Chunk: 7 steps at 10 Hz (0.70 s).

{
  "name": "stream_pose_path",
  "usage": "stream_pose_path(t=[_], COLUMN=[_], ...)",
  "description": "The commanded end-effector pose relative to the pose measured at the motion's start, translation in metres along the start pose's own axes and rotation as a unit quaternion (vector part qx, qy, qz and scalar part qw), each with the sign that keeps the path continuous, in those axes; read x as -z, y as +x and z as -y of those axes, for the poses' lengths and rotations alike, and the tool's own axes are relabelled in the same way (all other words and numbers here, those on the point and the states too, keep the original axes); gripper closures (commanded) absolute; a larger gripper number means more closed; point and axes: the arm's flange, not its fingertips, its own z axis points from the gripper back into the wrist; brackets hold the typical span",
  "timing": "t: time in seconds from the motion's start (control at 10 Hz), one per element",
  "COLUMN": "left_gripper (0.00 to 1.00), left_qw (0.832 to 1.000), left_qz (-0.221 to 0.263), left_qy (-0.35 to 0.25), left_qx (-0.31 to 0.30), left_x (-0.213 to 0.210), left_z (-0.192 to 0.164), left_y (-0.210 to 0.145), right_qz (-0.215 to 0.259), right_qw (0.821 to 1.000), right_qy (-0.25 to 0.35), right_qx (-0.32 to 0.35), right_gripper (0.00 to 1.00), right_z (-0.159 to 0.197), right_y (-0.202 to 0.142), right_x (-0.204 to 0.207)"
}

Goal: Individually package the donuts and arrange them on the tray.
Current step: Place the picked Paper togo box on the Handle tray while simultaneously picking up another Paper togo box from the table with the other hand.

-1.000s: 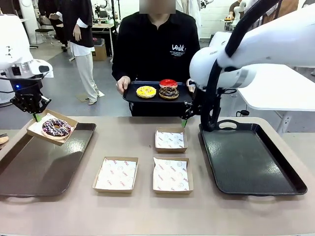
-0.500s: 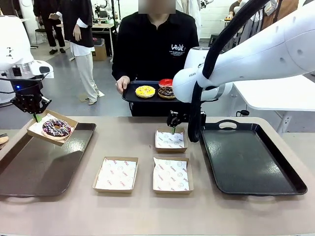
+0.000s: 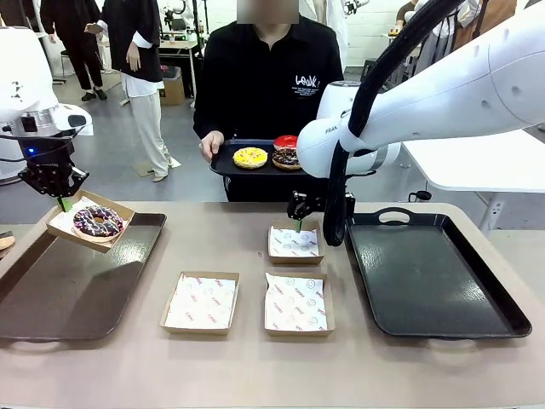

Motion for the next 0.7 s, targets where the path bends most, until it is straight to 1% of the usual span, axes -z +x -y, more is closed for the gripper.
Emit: stream_pose_path(t=[0.0, 0.1, 0.2, 0.4, 0.6], left_gripper=[0.99, 0.99, 0.99, 0.99, 0.99], left_qw=[1.0, 1.0, 1.0, 1.0, 1.0], left_qz=[0.0, 0.008, 0.018, 0.01, 0.013], left_qy=[0.0, 0.001, -0.002, 0.004, 0.016], left_qx=[0.0, -0.004, -0.001, -0.003, -0.016], left_x=[0.0, 0.005, 0.01, 0.019, 0.026], left_z=[0.0, 0.003, 0.006, 0.007, 0.007], left_y=[0.0, 0.003, 0.005, 0.007, 0.011], right_qz=[0.0, 0.016, 0.017, 0.026, 0.032], right_qw=[1.0, 1.0, 1.0, 0.999, 0.999], right_qy=[0.0, -0.007, -0.001, -0.005, -0.01], right_qx=[0.0, 0.009, 0.017, 0.025, 0.041], right_gripper=[0.0, 0.0, 0.0, 0.0, 0.0], right_z=[0.0, 0.0, -0.001, 0.002, 0.004], right_y=[0.0, -0.001, 0.0, 0.006, 0.013], right_x=[0.0, 0.007, 0.013, 0.02, 0.031])
